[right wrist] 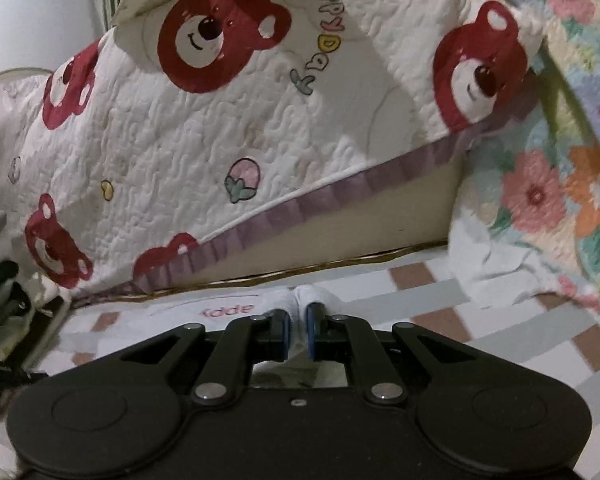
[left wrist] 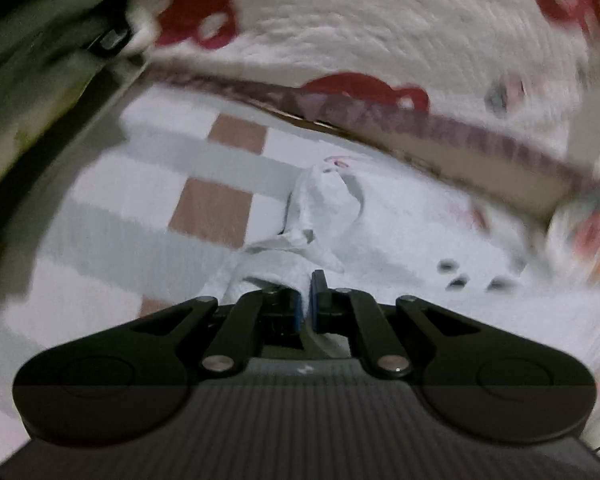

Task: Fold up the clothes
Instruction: 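Lift the T-shirt with both grippers and spread it over the mat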

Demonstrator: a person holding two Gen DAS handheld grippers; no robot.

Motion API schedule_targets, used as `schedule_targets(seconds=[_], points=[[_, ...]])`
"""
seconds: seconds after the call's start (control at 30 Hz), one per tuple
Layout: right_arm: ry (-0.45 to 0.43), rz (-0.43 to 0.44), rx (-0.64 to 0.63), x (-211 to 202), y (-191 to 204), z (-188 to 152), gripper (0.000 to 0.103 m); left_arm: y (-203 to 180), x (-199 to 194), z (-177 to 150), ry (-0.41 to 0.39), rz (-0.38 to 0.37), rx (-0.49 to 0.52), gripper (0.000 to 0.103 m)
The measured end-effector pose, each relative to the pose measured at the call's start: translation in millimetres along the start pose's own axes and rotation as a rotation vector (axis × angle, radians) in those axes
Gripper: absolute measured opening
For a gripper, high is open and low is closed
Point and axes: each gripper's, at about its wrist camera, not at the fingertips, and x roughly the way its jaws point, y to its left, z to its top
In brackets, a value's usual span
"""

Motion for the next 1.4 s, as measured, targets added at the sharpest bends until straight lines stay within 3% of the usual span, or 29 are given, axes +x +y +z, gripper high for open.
schedule_targets(seconds=[0.2, 0.33, 0.43, 0.53, 0.7, 0.83, 0.93, 1.03, 1.17, 1.4], points=[[-0.002, 0.016, 0.082, -19, -17, -12, 0.009, -35, -3, -1, -0.052, 0.047, 0.132, 0.002], [-0.022, 0.054, 0.141, -36, -23, -14, 0.009, -61, -54, -7, -0.196, 0.201, 0.294, 0.002], [-0.069, 0.063, 0.079, -57, -15, -2, 0.009, -69, -94, -8, -0.265, 0.244, 0.291, 0.002], [-0.129, 0.120, 0.089, -83, -16, 11, 0.009, -77, -125, -11, -0.276, 0.257, 0.291, 0.002], [-0.149, 0.351, 0.311, -120, -42, 13, 0.009, -79, -181, -22, -0.227, 0.236, 0.274, 0.002], [-0.019, 0.348, 0.251, -121, -50, -24, 0.009, -67, -200, -47, -0.096, 0.228, 0.267, 0.002], [0.079, 0.345, 0.206, -123, -56, -51, 0.009, -58, -179, -76, 0.067, 0.258, 0.281, 0.002], [0.176, 0.341, 0.160, -124, -62, -79, 0.009, -60, -153, -108, 0.170, 0.327, 0.360, 0.002], [0.239, 0.352, 0.153, -124, -70, -104, 0.009, -67, -136, -132, 0.229, 0.409, 0.453, 0.003], [0.281, 0.380, 0.184, -123, -84, -137, 0.009, -64, -133, -137, 0.305, 0.449, 0.440, 0.003]])
